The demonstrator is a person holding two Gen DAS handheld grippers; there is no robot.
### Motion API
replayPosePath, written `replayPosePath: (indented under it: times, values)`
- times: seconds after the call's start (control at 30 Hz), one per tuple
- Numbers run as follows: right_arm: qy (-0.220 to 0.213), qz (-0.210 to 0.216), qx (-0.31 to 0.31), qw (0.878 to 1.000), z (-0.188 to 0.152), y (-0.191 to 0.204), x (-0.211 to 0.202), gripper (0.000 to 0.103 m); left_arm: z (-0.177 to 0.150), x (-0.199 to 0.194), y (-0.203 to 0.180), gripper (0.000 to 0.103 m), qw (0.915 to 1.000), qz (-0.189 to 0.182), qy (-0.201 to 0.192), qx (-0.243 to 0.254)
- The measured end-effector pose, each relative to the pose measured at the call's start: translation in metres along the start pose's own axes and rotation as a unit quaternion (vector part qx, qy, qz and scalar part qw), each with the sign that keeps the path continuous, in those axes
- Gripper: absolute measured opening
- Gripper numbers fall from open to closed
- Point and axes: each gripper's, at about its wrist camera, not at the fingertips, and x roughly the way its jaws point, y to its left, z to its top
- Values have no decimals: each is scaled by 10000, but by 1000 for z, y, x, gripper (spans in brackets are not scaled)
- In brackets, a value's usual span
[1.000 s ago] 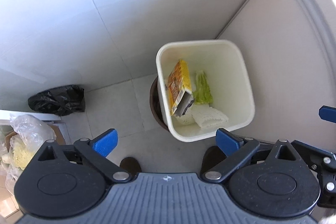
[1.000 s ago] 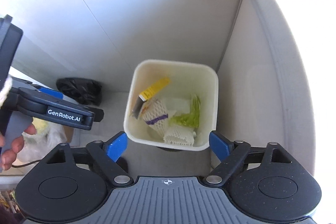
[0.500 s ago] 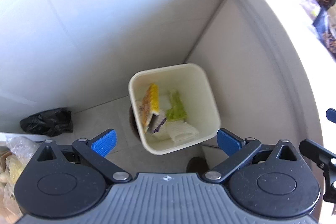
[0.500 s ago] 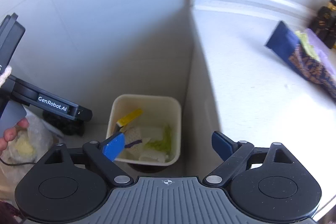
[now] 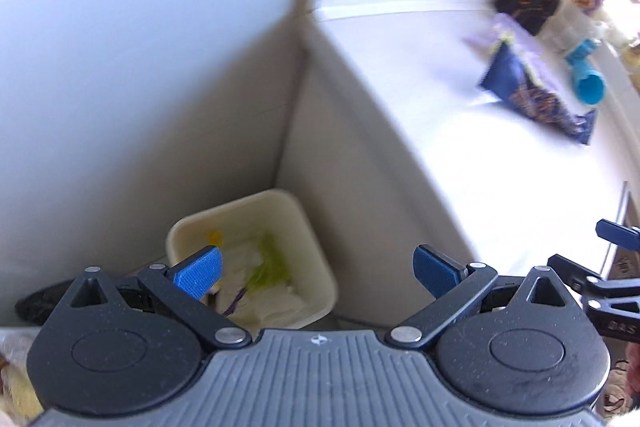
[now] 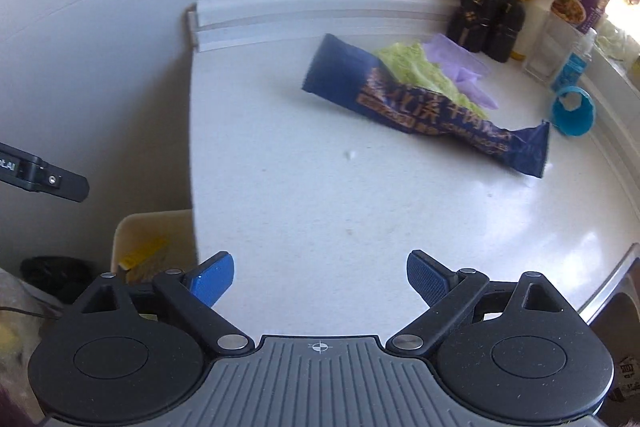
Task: Collect trash
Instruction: 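Raise both tools up toward the purple glove and blue cup, then grasp the purple glove with the left tool while the right tool grasps the blue cup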
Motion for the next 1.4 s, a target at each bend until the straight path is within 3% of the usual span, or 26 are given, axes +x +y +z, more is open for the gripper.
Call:
replayPosePath:
  times: [0.3,0.6,0.87,1.2,1.4]
  values:
    - [-88,-299,309,9990,17,-70,16,95,56,15,-69,102,9958,-345,-227,821]
    - [-369,-400,521,9972,45,-126,21,95,98,35,-120,100,9820,-536,-329,1781]
    - [-607,-577,646,9944,67,-167,27,95,149,48,-155,96,9762,-964,-526,1869]
    - [-906,-721,1450,9826,84,-233,43,95,205,110,-214,74,9704,-1294,-332,2013]
    - [-905,-791,1801,9763,91,-268,62,95,227,148,-234,59,9718,-1040,-216,2105]
